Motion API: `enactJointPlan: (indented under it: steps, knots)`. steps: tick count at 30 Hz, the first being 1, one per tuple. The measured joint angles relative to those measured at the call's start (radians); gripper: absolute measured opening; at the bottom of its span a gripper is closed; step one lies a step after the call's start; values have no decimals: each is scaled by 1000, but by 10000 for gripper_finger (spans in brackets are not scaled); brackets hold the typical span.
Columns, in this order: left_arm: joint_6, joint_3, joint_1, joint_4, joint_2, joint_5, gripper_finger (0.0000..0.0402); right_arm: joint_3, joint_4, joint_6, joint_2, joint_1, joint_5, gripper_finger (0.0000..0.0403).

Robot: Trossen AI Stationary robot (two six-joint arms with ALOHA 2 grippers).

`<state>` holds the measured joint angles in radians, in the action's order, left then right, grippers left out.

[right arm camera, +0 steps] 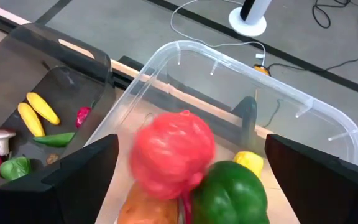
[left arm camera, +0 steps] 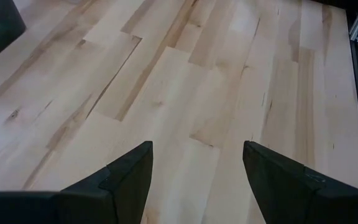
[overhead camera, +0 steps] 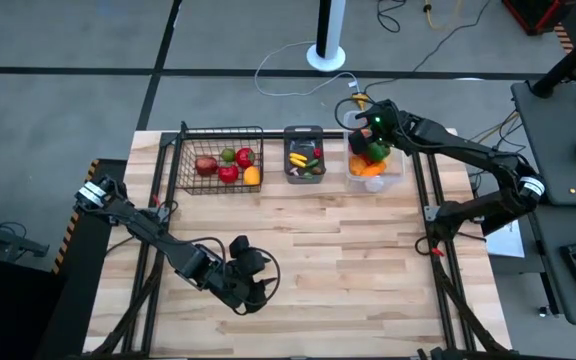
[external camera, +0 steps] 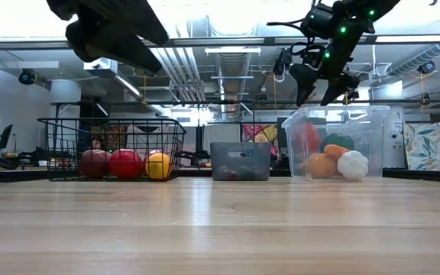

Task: Sort produce into baskets
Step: Put the pumpkin into the transparent bin, then return to Home Position

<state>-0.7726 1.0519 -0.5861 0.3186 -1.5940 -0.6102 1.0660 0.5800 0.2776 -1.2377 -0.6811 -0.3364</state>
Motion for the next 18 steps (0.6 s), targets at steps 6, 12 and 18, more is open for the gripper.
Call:
enactJointPlan:
  steps: [6, 12, 18]
  knots:
    - [1, 0, -5, -3, 0, -3, 232, 0, 0, 22, 10, 0, 0, 396]
    - [157, 49, -6, -21, 7, -10, 232, 7, -31, -4, 94, 53, 2, 396]
    - [521, 169, -6, -41, 9, -64, 232, -16, -54, -56, 200, 226, 4, 396]
